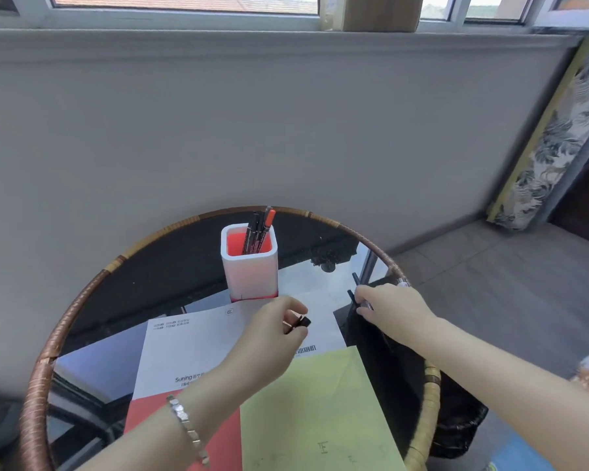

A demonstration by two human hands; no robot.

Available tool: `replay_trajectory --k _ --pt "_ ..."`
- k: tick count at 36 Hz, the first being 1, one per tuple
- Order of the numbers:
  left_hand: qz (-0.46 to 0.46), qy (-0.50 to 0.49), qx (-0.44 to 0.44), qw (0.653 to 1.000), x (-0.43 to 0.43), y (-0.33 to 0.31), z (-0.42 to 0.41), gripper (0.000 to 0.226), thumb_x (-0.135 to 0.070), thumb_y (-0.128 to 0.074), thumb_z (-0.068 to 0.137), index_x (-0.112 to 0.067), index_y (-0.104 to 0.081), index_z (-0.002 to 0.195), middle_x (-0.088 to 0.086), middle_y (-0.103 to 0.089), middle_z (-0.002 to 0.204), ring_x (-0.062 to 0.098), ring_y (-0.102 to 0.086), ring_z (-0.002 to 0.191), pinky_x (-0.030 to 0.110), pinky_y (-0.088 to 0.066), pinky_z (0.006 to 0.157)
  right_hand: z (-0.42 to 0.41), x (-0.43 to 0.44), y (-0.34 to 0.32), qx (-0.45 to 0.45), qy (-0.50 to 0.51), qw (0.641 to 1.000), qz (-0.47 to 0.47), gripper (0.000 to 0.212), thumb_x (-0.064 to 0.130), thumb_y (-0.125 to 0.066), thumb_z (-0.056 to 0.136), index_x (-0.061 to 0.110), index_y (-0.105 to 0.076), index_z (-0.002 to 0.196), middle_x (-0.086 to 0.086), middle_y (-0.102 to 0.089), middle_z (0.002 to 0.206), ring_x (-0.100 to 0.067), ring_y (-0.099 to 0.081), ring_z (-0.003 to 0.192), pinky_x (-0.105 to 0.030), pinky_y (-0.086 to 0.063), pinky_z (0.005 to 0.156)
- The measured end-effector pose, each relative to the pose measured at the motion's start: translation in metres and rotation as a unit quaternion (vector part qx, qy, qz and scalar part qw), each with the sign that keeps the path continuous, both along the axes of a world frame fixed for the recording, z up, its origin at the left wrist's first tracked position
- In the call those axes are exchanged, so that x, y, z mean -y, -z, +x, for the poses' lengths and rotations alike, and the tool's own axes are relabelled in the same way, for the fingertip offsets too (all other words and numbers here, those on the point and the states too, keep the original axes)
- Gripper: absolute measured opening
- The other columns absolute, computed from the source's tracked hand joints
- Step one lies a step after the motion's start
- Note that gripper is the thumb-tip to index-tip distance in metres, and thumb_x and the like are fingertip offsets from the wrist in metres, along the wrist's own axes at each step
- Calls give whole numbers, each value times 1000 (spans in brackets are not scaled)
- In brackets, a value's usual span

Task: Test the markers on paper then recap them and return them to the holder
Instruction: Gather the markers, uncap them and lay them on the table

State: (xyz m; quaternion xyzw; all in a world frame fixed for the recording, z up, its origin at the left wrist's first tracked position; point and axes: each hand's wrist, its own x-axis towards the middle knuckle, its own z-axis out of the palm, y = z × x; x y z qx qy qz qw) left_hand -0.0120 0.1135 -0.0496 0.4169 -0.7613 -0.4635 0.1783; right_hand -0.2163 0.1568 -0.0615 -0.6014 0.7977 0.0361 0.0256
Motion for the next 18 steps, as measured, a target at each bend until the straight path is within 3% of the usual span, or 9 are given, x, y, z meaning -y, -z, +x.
replay_trajectory --k 3,4,9,11,14,18 --pt "8 -13 1 1000 -1 10 -20 15 -13 -55 89 -22 -52 100 -7 -52 86 9 -53 71 21 -41 52 -2 -5 3 -4 -12 1000 1 27 33 -36 97 18 -56 108 -3 -60 107 -25 -58 97 -39 -39 93" --pt "4 -17 9 1000 -1 14 -28 14 -13 -56 88 -21 -52 99 -7 -52 84 11 -53 72 22 -42 54 -3 -8 3 3 -13 1000 -17 28 34 -36 97 20 -58 108 -1 -60 107 -23 -58 97 -38 -39 94" --pt "-35 -2 69 997 -3 30 -67 11 -15 -61 83 -17 -53 90 1 -60 90 18 -57 85 29 -46 72 -13 -23 -3 67 10 991 -116 24 36 -42 94 28 -57 112 7 -61 95 -18 -58 93 -27 -38 68" --pt "-48 17 79 996 -6 34 -82 11 -16 -61 83 -16 -51 88 3 -59 93 21 -57 89 31 -46 75 -18 -28 -8 84 29 989 -117 23 35 -43 93 28 -57 110 10 -58 83 -17 -57 90 -28 -39 66" --pt "-65 45 83 993 -11 35 -99 12 -19 -61 84 -16 -50 87 3 -56 94 22 -54 88 30 -43 73 -23 -34 -15 116 55 985 -115 21 34 -45 92 27 -60 105 11 -57 83 -16 -54 84 -28 -40 67" --pt "-98 67 87 989 -14 30 -104 27 -26 -63 84 -11 -55 104 6 -55 106 23 -55 95 31 -46 78 -22 -33 -21 131 68 981 -126 20 31 -46 91 27 -60 104 13 -56 80 -15 -52 77 -27 -35 62"
